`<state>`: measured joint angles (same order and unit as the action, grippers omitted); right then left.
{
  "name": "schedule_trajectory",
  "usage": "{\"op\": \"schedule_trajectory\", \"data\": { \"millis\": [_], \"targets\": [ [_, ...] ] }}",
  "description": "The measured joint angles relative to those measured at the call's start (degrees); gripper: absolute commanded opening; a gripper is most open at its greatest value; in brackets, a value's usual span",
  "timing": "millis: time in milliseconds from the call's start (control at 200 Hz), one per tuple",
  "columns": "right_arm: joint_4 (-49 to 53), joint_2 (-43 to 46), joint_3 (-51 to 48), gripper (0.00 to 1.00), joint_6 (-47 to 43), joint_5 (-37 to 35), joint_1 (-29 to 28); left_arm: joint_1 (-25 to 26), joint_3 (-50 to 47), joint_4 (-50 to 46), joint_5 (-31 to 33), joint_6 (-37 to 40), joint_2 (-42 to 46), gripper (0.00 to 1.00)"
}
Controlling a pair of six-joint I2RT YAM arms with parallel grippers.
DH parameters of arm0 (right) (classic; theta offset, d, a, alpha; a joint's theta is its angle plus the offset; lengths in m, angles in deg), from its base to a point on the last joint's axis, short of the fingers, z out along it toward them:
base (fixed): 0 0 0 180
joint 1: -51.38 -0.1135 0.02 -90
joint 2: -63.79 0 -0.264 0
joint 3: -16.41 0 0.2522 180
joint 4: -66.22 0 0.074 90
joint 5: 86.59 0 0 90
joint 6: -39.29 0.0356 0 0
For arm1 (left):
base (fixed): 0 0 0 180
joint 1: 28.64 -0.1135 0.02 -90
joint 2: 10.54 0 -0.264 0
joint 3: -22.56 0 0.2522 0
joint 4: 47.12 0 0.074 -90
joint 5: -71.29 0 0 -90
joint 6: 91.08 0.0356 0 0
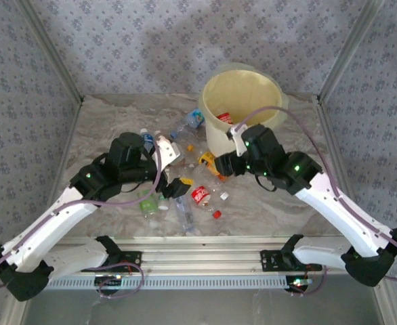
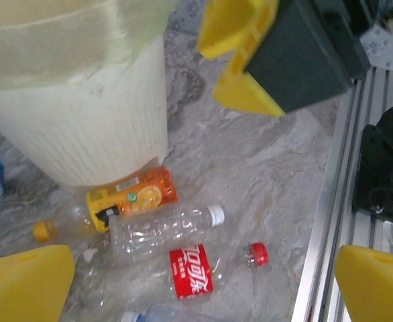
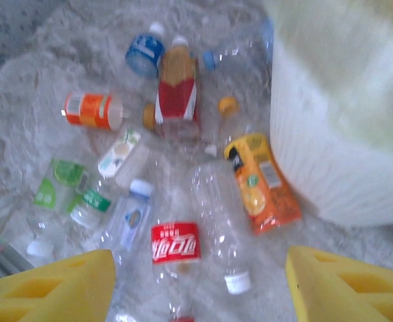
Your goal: Put the plastic bottles in the bin
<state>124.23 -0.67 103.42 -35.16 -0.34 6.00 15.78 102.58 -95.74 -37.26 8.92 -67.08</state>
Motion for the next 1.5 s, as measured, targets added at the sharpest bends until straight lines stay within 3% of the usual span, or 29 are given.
{"op": "schedule_trajectory", "data": {
  "millis": [280,495,720,1269,1499],
  "targets": [
    [-4.98,0.17,-14.58,0.67,10.29,-1.38,-7.04,0.0,-5.4,-6.27,3.58,-4.68,9.92,1.0],
    [-10.6,-6.12,-16.15,0.63,24.2,-4.5,-14.43,0.0,-8.68,-8.61,2.75,-7.43,15.08,1.0],
    [-16.0,-14.64,-16.2,0.68,34.88,-5.53,-20.09,0.0,-9.29,-11.06,2.03,-10.25,17.62,1.0],
    [-21.44,-30.6,-12.28,0.79,42.62,-2.43,-22.16,-0.09,-20.39,-8.68,1.66,-14.38,26.82,1.0],
    [-21.49,-35.15,-9.79,0.81,42.75,-2.25,-22.27,-4.61,-20.94,-6.84,-1.01,-14.4,26.77,1.0]
  ]
}}
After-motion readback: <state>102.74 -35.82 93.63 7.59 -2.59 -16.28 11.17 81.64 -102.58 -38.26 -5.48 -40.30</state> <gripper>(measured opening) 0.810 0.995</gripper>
